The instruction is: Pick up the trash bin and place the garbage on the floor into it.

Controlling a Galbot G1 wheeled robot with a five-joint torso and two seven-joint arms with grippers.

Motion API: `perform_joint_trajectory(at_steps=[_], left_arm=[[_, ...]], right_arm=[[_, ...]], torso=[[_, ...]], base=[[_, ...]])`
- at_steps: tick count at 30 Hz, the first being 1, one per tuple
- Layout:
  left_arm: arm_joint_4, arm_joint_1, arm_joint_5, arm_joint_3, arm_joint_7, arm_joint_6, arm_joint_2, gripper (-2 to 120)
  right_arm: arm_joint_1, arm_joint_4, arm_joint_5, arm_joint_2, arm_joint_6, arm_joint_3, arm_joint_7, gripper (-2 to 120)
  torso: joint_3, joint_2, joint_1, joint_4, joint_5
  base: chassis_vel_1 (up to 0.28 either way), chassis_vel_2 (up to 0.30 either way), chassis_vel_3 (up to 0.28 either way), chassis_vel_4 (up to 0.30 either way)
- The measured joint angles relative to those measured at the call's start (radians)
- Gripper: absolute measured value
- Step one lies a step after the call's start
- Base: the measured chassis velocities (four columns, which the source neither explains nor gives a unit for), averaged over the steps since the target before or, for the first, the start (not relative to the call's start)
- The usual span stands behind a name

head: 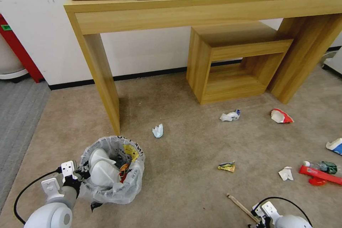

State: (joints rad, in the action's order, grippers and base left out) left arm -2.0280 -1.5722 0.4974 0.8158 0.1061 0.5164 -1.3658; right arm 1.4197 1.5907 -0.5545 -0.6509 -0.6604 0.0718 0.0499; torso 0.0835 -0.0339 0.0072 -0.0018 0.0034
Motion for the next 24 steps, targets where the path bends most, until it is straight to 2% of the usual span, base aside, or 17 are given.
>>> perform_joint_trajectory(at_steps=[1, 5, 8, 15, 24], left_arm=[[0.001, 0.001, 0.0, -0.001, 0.0, 0.002, -0.001, 1], [0.001, 0.004, -0.001, -0.002, 0.002, 0.004, -0.003, 1], [0.002, 0.007, -0.001, -0.003, 0.003, 0.005, -0.006, 1], [0.003, 0.007, -0.001, -0.003, 0.006, 0.005, -0.006, 1], [0.007, 0.007, 0.0, -0.001, 0.007, 0.005, -0.003, 1]], right_arm=[[0.006, 0.024, -0.012, 0.014, -0.004, 0.01, 0.0, 84], [0.014, 0.06, -0.027, 0.032, -0.009, 0.024, -0.002, 84], [0.013, 0.074, -0.033, 0.038, -0.012, 0.029, -0.001, 87], [0.013, 0.057, -0.026, 0.022, -0.01, 0.023, 0.001, 88], [0.003, 0.011, -0.008, -0.007, 0.004, 0.005, 0.001, 82]], torso=[[0.0, 0.0, 0.0, -0.0002, -0.002], [0.0, -0.001, 0.0, -0.0004, -0.002], [-0.001, -0.001, 0.0, -0.0003, -0.0036], [-0.001, -0.001, 0.0, -0.0007, -0.0037], [-0.001, -0.002, 0.0, -0.0007, -0.0039]], base=[[0.0, 0.0, 0.0, 0.0], [0.0, 0.0, 0.0, 0.0], [0.0, 0.0, 0.0, 0.0], [0.0, 0.0, 0.0, 0.0], [0.0, 0.0, 0.0, 0.0]])
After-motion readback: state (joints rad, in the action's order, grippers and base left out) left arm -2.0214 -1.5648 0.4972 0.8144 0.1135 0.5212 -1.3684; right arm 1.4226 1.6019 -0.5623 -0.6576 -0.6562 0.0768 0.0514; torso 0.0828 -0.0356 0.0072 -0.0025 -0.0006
